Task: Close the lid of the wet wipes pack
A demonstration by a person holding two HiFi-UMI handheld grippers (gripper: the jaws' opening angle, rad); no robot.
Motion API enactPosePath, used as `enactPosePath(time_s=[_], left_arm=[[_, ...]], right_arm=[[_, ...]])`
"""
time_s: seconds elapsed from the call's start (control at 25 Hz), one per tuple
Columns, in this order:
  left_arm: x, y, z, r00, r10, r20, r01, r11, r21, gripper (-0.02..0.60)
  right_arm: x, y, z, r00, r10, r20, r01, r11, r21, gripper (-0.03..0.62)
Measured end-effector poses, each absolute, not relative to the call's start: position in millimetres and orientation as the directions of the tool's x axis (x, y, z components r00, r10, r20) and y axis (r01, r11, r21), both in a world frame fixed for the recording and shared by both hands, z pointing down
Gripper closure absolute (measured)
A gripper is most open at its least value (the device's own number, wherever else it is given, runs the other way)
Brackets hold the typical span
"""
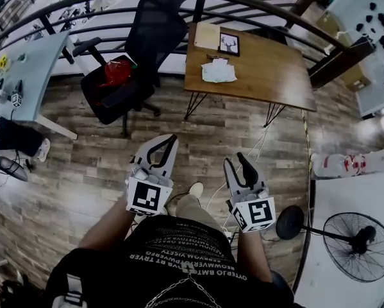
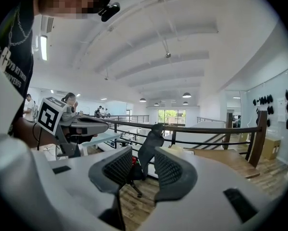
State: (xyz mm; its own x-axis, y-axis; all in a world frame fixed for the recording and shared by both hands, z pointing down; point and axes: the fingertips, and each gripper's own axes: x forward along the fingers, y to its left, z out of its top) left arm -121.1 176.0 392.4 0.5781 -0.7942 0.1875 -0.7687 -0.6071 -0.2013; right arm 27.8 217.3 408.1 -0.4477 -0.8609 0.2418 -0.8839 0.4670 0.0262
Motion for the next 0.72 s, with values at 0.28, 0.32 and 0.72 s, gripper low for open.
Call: enactPosePath(time_s=[0.28, 0.32, 0.72], left_arm=[[-90.0, 144.3, 392.4, 0.576, -0.793, 0.198, -0.774, -0.607, -0.18, 0.552], [-85.5, 138.1, 391.0, 0.575, -0.795, 0.195, -0.779, -0.604, -0.168, 0.552], [-31.1, 95.6, 371.7, 0.53, -0.833, 0.156, -0.816, -0.551, -0.175, 0.552]], right_arm=[[53.4, 181.2, 409.7, -0.468, -0.849, 0.245, -0.873, 0.487, 0.021, 0.453], [58.1, 174.8, 408.2, -0.472, -0.848, 0.242, -0.871, 0.491, 0.022, 0.454], [120.7, 127.0, 390.4, -0.512, -0.835, 0.201, -0.846, 0.53, 0.047, 0.454]])
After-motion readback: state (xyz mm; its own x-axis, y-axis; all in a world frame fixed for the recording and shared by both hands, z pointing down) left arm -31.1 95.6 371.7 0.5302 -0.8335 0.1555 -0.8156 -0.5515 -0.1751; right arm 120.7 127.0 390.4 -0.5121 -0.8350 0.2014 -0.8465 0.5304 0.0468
